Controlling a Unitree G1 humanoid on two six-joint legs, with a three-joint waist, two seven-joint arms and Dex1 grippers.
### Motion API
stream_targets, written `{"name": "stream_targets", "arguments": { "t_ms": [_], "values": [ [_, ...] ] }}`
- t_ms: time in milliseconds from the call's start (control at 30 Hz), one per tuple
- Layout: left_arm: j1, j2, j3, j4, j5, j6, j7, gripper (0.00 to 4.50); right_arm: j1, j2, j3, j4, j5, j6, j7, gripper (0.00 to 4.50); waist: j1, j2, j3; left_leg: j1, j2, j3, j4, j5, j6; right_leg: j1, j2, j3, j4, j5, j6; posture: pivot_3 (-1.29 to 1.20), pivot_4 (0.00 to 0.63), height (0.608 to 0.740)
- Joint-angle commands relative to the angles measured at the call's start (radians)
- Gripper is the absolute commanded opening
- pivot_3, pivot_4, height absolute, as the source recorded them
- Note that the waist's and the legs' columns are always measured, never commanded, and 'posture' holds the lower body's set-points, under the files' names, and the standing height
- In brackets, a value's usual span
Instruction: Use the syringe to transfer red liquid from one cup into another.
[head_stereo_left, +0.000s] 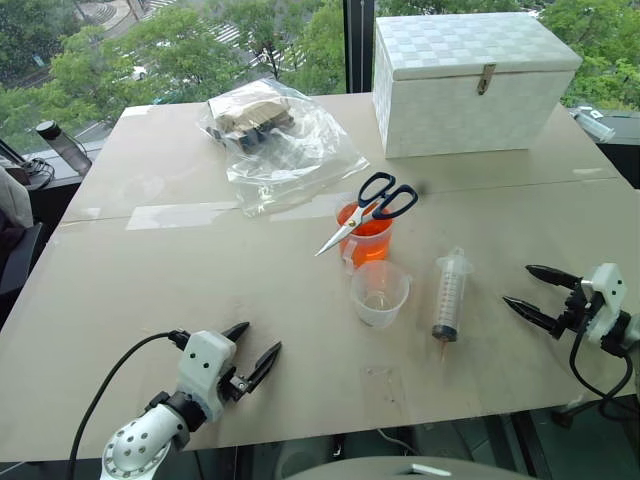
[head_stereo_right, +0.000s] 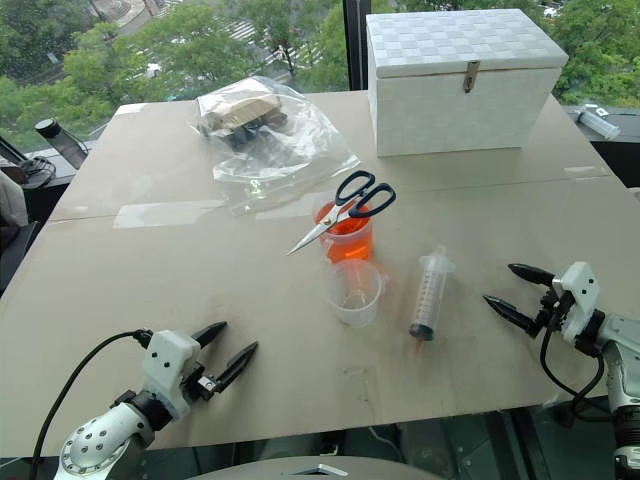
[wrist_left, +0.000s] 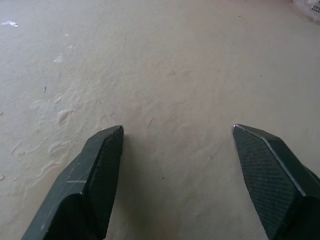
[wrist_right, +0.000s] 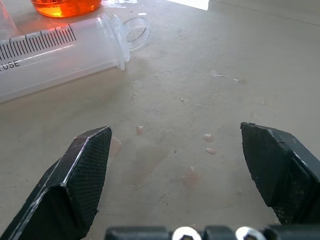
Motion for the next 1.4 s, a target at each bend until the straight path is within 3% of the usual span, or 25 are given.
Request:
{"name": "stream_targets", "arguments": {
  "t_ms": [33,400,833,967,1233,1400],
  "values": [
    [0.018,0.015,0.047,0.05,0.017,-0.01,0.005,3.51,-0.006,-0.004,-0.015,-0.029,0.015,0.001,-0.004,4.41,0.0,0.0,0.0,0.0,0.0,0.0,0.0,0.0,0.0,0.0,0.0,0.0,0.0,0.0,0.0,0.0,0.15,0.74],
    [0.023,0.013,0.061,0.192,0.016,-0.151,-0.021,3.51,-0.01,-0.024,-0.027,-0.025,0.018,0.008,0.004,4.41,-0.002,0.001,0.0,0.001,0.0,0.0,-0.001,0.0,0.0,0.0,0.0,0.0,0.0,0.0,0.0,0.0,0.15,0.74],
    [0.009,0.02,0.072,0.148,0.013,-0.122,-0.002,3.51,-0.057,-0.035,-0.034,0.006,0.031,0.016,0.006,4.41,-0.003,0.001,-0.001,0.001,0.0,0.0,-0.001,0.0,0.0,0.0,0.0,0.0,0.0,0.0,0.0,0.0,0.15,0.74],
    [0.009,0.065,0.12,0.067,-0.052,-0.064,-0.035,3.51,-0.13,0.012,-0.075,-0.092,0.149,0.199,-0.104,4.41,-0.003,0.0,0.0,0.001,0.0,0.0,-0.001,0.0,0.0,0.0,0.0,0.0,0.001,0.0,0.0,0.0,0.15,0.74],
    [-0.079,0.244,0.287,-0.218,-0.343,0.205,-0.102,3.51,-0.242,0.059,-0.041,-0.387,0.359,0.67,-0.336,4.41,0.006,-0.005,0.003,-0.005,0.0,-0.001,-0.001,0.0,0.0,-0.004,-0.001,-0.002,-0.001,0.002,0.003,0.0,0.15,0.74],
    [-0.255,0.402,0.361,-0.37,-0.634,0.39,-0.078,3.51,-0.378,0.108,0.018,-0.458,0.496,1.065,-0.553,4.41,-0.001,-0.007,0.005,-0.005,0.0,-0.001,-0.001,0.0,-0.001,-0.005,-0.001,-0.002,-0.001,0.002,0.003,0.0,0.15,0.74]
  ]
}}
